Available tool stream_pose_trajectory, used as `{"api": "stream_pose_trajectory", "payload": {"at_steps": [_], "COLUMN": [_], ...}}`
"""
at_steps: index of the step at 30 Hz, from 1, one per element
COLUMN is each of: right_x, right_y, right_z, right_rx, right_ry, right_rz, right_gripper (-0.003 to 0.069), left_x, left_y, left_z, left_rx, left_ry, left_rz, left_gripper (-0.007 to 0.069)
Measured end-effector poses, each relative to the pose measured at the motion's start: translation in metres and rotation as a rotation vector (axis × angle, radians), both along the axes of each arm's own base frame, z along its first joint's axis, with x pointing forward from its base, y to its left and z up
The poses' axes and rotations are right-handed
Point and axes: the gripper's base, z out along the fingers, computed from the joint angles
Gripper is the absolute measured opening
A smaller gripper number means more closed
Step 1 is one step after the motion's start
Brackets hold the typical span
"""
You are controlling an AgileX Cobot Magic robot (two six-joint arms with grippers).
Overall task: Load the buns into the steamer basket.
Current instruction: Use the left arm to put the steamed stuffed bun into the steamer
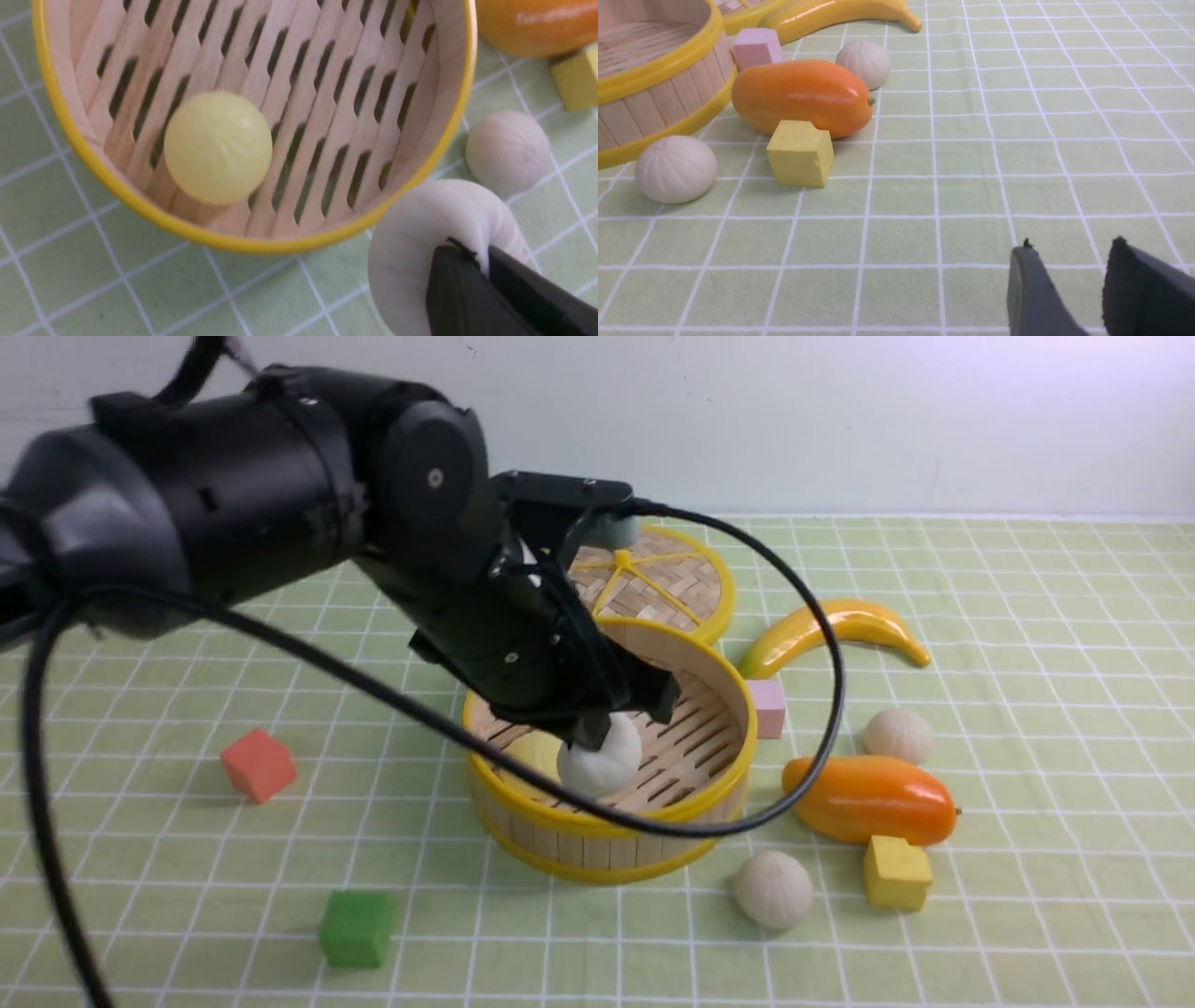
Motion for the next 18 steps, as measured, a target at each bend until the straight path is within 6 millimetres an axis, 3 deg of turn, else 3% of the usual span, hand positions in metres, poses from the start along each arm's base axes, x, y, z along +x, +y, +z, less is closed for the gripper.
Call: {"api": "stream_pose_trajectory", "payload": {"at_steps": [5,9,15,16,17,18], "right_x": [0.000,0.000,0.000,0.000,0.000,0.000], "right_y": [0.000,0.000,0.000,0.000,0.000,0.000], "right_z": [0.000,0.000,0.000,0.000,0.000,0.000], "right_rx": [0.000,0.000,0.000,0.000,0.000,0.000], "right_ry": [0.000,0.000,0.000,0.000,0.000,0.000], "right_rz": [0.000,0.000,0.000,0.000,0.000,0.000], "right_gripper": [0.0239,0.0239,0.0239,0.0239,0.0239,0.0239], "left_x": [0.036,0.055,0.063,0.062,0.062,0.058], "left_y": [-0.021,-0.034,-0.038,-0.038,-0.037,-0.035], "left_z": [-0.042,-0.069,-0.070,-0.063,-0.062,-0.047], "left_rx": [0.083,0.110,0.115,0.114,0.116,0.109], "left_ry": [0.013,0.032,0.018,0.014,0.015,0.009], "left_rz": [-0.030,-0.051,-0.055,-0.055,-0.055,-0.055], "left_gripper": [0.0008,0.0074,0.0248,0.0310,0.0317,0.0367]}}
